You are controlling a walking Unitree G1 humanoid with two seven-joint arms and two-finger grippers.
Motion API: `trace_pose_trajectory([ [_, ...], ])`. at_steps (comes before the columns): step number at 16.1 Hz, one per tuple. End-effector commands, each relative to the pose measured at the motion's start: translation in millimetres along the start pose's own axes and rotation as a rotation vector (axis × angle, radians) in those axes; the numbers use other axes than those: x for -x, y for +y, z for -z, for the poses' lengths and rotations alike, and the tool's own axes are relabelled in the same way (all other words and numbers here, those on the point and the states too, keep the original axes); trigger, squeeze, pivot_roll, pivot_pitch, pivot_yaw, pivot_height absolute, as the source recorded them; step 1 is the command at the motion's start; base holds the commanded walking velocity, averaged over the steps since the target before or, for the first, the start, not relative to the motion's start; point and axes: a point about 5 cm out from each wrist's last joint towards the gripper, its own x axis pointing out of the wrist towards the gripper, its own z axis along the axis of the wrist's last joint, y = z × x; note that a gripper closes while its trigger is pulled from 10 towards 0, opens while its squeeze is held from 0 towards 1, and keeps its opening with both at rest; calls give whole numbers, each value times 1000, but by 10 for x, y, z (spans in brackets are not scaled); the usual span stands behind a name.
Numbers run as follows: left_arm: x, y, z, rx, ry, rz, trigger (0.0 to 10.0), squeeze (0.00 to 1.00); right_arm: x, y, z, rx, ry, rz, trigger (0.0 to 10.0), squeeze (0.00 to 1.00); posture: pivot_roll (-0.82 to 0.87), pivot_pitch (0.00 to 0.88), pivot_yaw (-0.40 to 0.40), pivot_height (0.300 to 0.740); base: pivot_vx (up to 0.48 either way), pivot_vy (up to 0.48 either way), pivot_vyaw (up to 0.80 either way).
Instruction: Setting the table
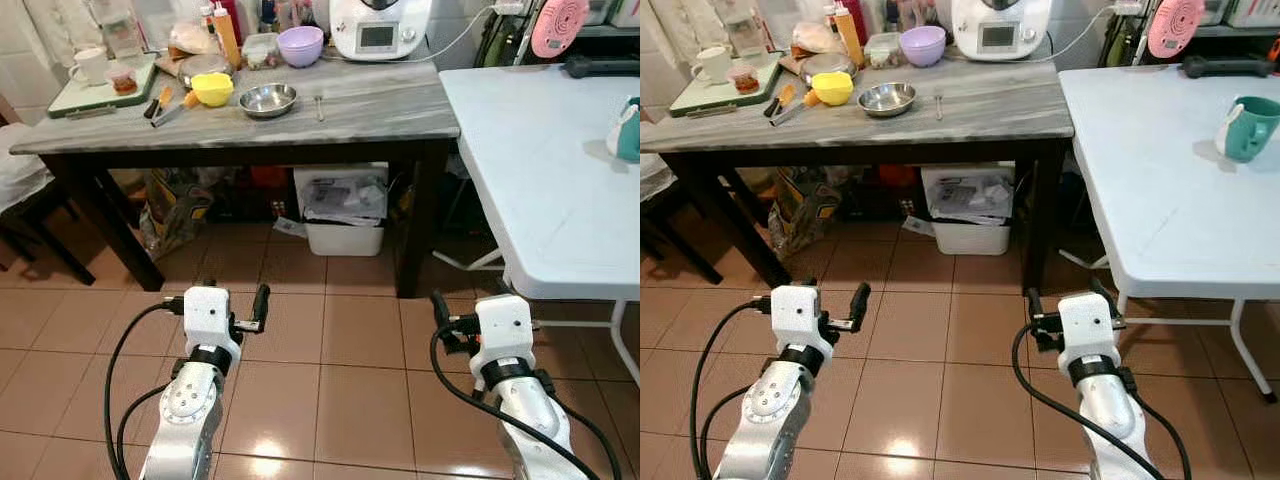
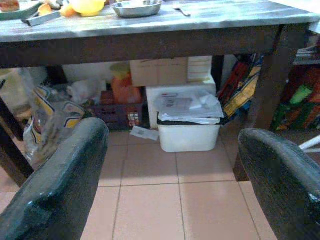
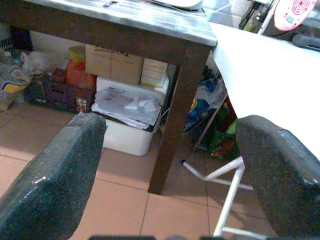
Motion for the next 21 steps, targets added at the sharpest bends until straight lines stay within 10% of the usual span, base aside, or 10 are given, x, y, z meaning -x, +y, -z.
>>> trace_pose_trajectory([
  [1, 23, 41, 33, -7, 17, 8, 10000, 0, -22, 21, -64, -1, -21, -12, 10000, 0, -259, 77, 112, 740, 0, 0, 0],
  [21, 16, 4, -190, 2, -59, 53, 10000, 0, -163, -86, -370, 45, -122, 9, 10000, 0, -262, 79, 91, 740, 0, -337, 0],
])
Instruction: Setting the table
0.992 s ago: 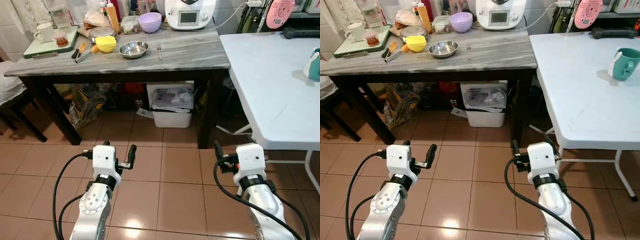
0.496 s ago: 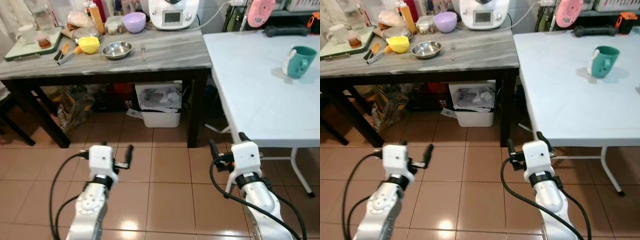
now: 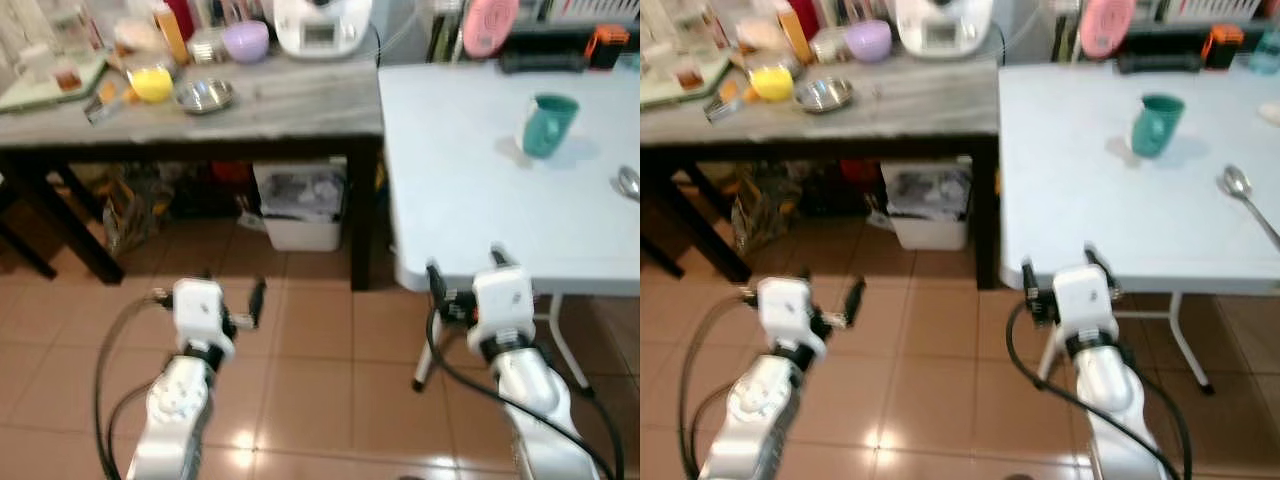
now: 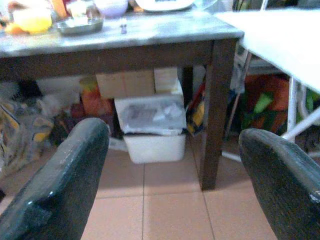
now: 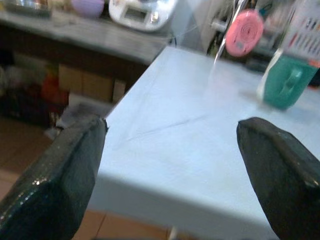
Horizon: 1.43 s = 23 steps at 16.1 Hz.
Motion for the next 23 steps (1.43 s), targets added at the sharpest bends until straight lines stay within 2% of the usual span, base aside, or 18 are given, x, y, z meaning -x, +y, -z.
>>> trace_pose_trajectory([
  [1, -4, -20, -44, 11, -8, 18, 10000, 0, 4, -52, -35, 6, -6, 13, 10000, 0, -262, 79, 90, 740, 0, -386, 0],
  [19, -20, -86, -27, 39, 11, 23, 10000, 0, -12, -57, -1, 30, 8, 16, 10000, 0, -267, 82, 95, 740, 0, -385, 0],
  [23, -38, -106, -28, 41, 9, 27, 10000, 0, -72, -119, -13, 52, -3, 22, 10000, 0, -271, 80, 93, 740, 0, -388, 0],
])
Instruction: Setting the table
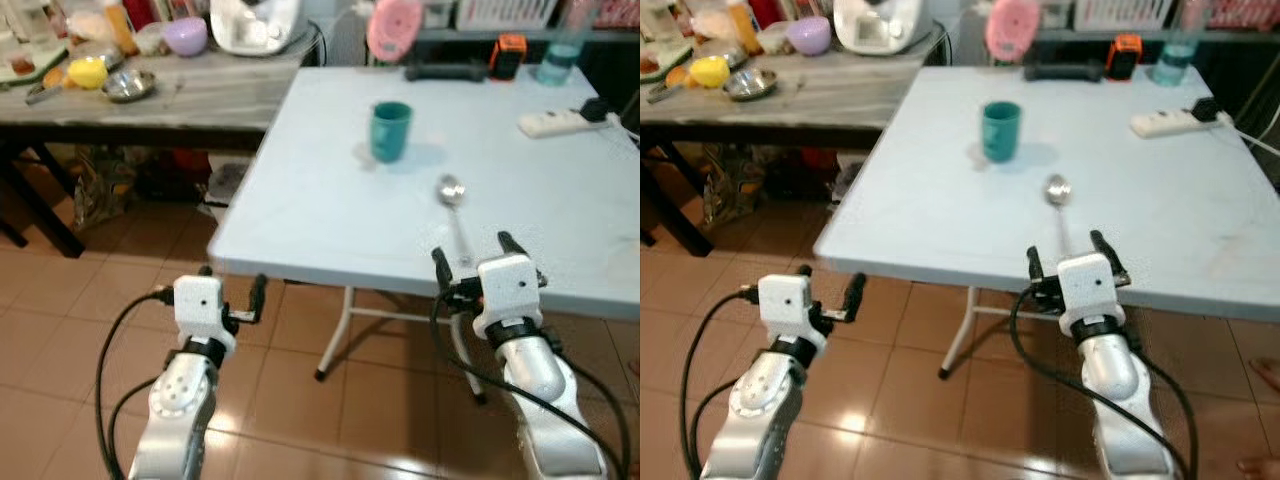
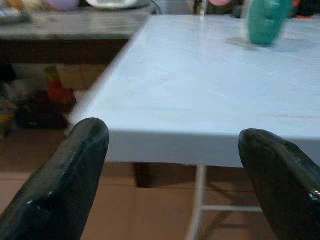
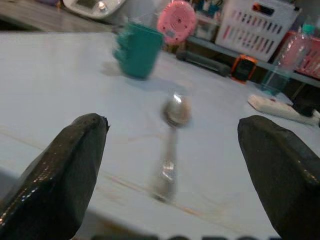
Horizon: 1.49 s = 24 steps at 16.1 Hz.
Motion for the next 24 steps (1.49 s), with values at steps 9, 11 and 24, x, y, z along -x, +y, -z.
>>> trace_pose_trajectory([
  [9, -30, -54, -55, 9, -45, 68, 10000, 0, -41, 9, -15, 4, -14, 3, 10000, 0, -276, 76, 93, 740, 0, 0, 0],
  [11, -32, -73, -65, 11, -50, 91, 10000, 0, -44, 16, -14, 4, -14, 2, 10000, 0, -276, 74, 94, 740, 259, 0, 0],
  [24, -36, -114, -56, 12, -50, 139, 10000, 0, -30, 40, 11, 2, -10, 2, 10000, 0, -275, 72, 100, 740, 368, 0, 0],
])
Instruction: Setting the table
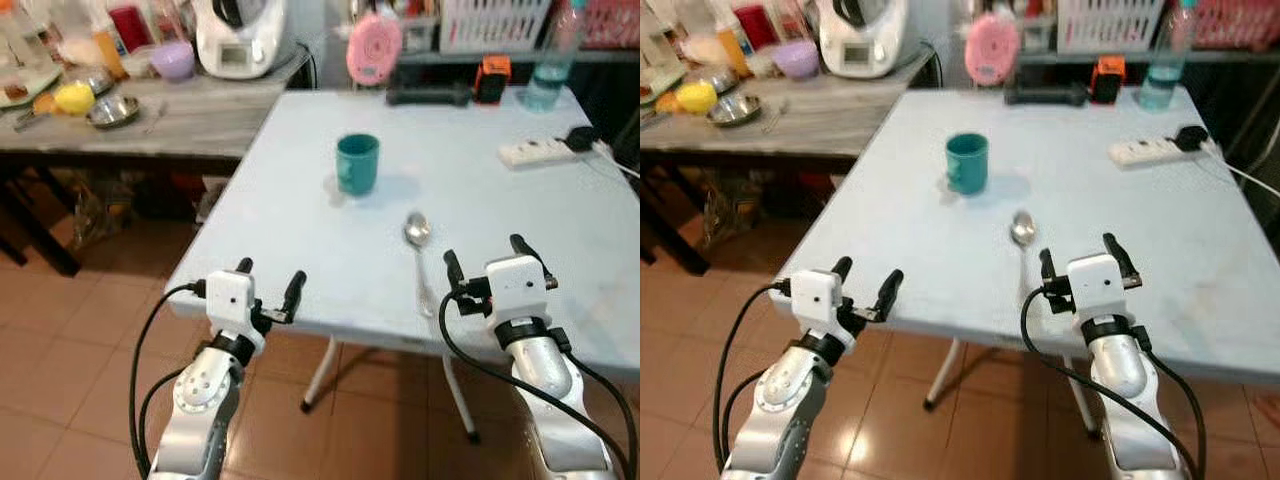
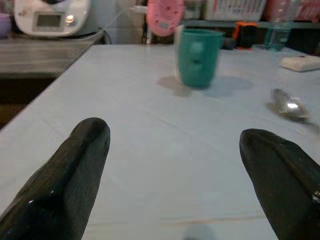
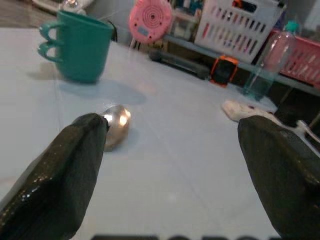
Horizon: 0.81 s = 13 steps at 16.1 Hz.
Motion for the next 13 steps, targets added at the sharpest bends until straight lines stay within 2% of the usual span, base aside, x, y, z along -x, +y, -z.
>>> trace_pose_trajectory([
  [1, 23, 81, -5, -20, 5, -24, 10000, 0, -3, 68, -47, -18, -21, -17, 10000, 0, -275, 72, 100, 740, 356, 0, 0],
  [4, 61, 103, 16, -27, 19, -30, 10000, 0, 31, 155, -46, -44, -16, -42, 10000, 0, -275, 72, 100, 740, 274, 0, 0],
  [6, 87, 112, 15, -28, 25, -23, 10000, 0, 45, 199, -59, -70, -14, -59, 10000, 0, -275, 83, 109, 740, 0, 0, 0],
  [7, 125, 109, 20, -40, 41, 10, 10000, 0, 64, 271, -69, -97, -11, -96, 10000, 0, -269, 98, 121, 740, 0, 0, 0],
  [13, 236, 145, 19, -74, 85, 76, 10000, 0, 123, 399, -110, -156, 1, -144, 10000, 0, -262, 121, 136, 740, 0, 0, 0],
])
